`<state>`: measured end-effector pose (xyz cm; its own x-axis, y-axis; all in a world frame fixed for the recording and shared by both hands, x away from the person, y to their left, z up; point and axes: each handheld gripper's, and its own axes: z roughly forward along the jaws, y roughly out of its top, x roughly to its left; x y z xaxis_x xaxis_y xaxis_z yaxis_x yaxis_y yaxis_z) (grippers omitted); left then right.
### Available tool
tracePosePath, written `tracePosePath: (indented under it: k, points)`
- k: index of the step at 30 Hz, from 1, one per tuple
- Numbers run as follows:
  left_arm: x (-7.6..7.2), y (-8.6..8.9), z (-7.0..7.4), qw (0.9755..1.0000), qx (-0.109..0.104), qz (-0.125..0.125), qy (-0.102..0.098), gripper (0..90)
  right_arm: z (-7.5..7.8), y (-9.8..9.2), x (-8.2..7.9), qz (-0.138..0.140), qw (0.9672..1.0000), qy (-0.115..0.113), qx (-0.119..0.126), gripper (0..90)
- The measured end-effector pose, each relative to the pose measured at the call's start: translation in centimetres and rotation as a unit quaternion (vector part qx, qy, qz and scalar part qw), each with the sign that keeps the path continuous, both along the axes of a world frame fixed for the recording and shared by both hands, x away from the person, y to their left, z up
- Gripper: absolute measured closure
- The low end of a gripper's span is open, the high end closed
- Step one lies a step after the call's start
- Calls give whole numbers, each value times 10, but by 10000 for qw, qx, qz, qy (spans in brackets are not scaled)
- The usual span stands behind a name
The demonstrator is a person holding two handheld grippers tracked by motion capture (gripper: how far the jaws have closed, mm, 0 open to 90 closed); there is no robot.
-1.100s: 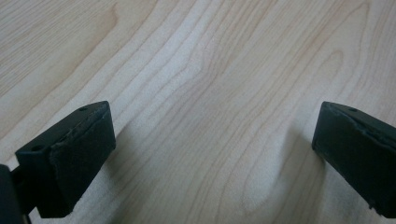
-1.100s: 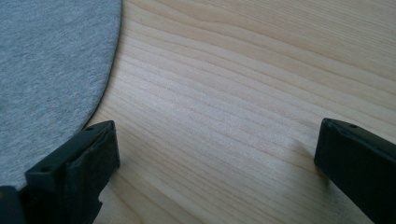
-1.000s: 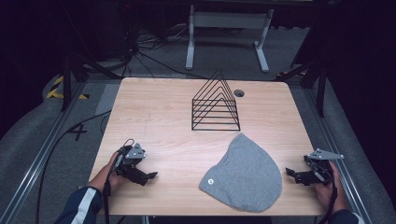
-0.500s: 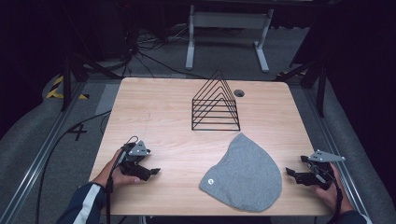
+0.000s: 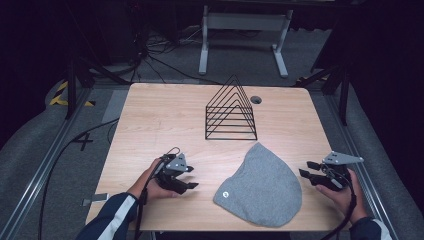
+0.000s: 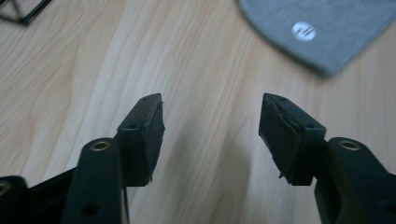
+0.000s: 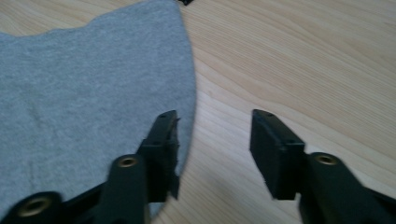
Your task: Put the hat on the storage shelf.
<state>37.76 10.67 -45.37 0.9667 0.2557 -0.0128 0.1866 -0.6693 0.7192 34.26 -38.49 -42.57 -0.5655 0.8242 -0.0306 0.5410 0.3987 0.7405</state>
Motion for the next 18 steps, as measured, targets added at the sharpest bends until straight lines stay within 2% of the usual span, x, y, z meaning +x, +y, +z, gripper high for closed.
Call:
tracePosePath:
  k: [2,5,7,8,9,11,14,15,16,18]
  points:
    - [-2,-13,4,9998,-93,-166,-25,447,0,9,6,-22,9999,112,21,582]
    - [-7,-32,8,9990,-78,-434,-103,513,0,22,15,141,9998,133,-24,632]
    - [-9,-47,7,9971,-73,-753,-57,569,-1,33,22,245,9995,134,-109,662]
    - [-12,-57,5,9957,2,-926,-38,590,-2,39,26,298,9993,156,-133,682]
    - [-14,-64,4,9949,8,-1005,38,610,-4,47,32,375,9990,161,-201,709]
    - [-18,-76,1,9922,132,-1241,18,640,-7,60,40,494,9980,207,-333,780]
    - [-24,-87,-2,9889,328,-1451,-68,649,-14,75,50,676,9962,381,-398,857]
    - [-26,-89,-4,9876,388,-1524,-22,655,-18,81,55,722,9955,459,-396,869]
    - [-29,-91,-6,9872,445,-1534,-9,664,-20,88,59,749,9948,518,-462,872]
    - [-32,-91,-8,9879,381,-1501,24,668,-23,99,66,825,9939,517,-509,880]
